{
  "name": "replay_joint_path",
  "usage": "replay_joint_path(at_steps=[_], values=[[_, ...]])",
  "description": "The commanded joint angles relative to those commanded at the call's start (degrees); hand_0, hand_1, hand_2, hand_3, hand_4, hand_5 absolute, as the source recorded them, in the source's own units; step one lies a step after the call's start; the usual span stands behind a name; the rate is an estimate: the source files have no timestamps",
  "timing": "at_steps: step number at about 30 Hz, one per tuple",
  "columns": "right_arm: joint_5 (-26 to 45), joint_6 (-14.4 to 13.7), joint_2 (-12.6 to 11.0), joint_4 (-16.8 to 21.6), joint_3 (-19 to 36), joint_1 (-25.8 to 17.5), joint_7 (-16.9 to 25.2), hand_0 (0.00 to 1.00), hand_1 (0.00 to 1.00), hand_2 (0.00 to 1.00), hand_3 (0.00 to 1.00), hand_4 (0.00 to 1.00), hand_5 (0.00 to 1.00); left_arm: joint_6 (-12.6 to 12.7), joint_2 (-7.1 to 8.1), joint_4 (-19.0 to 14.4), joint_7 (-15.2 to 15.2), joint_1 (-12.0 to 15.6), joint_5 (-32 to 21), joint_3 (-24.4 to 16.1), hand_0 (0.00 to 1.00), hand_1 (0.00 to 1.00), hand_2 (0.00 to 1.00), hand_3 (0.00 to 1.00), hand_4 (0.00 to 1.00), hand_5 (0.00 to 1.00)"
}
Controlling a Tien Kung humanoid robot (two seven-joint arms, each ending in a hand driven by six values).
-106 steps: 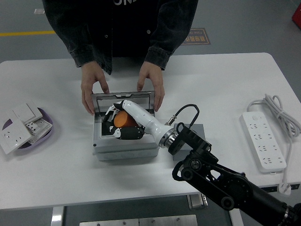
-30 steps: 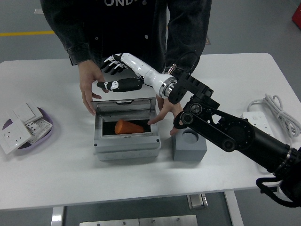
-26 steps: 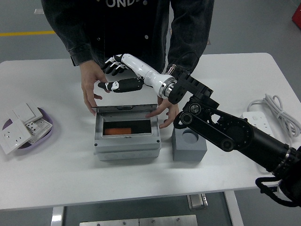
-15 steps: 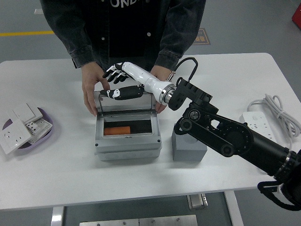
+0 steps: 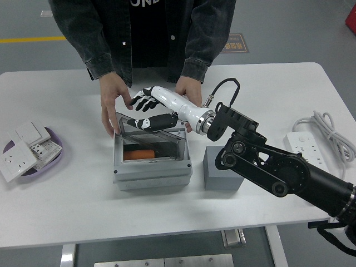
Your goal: Pick up the cylinder from the cube,place it in the box,flap close box
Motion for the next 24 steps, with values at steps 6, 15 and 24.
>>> replay_joint_path(at_steps=[6, 15, 24], values=[[1.15, -0.4, -3.45, 5.36, -2.35, -1.99, -0.97, 0.651, 0.613, 0.629, 0.675, 0.793, 0.436, 0.07, 0.21, 0.0, -0.22, 0.32, -0.62, 0.25, 0.642, 0.669, 0.599, 0.683, 0.739, 0.314], [-0.77, -0.22, -4.81, 8.23, -2.45, -3.55, -2.39, 0.634, 0.61, 0.629, 0.674, 0.79, 0.445, 0.09, 0.22, 0.0, -0.39, 0.41, -0.85, 0.27, 0.642, 0.669, 0.598, 0.681, 0.737, 0.312], [-3.39, 0.24, -5.22, 5.92, 2.1, -3.24, -2.83, 0.622, 0.607, 0.627, 0.674, 0.783, 0.451, 0.12, 0.31, 0.0, -0.21, 0.5, -0.59, -0.05, 0.642, 0.669, 0.598, 0.681, 0.736, 0.31]])
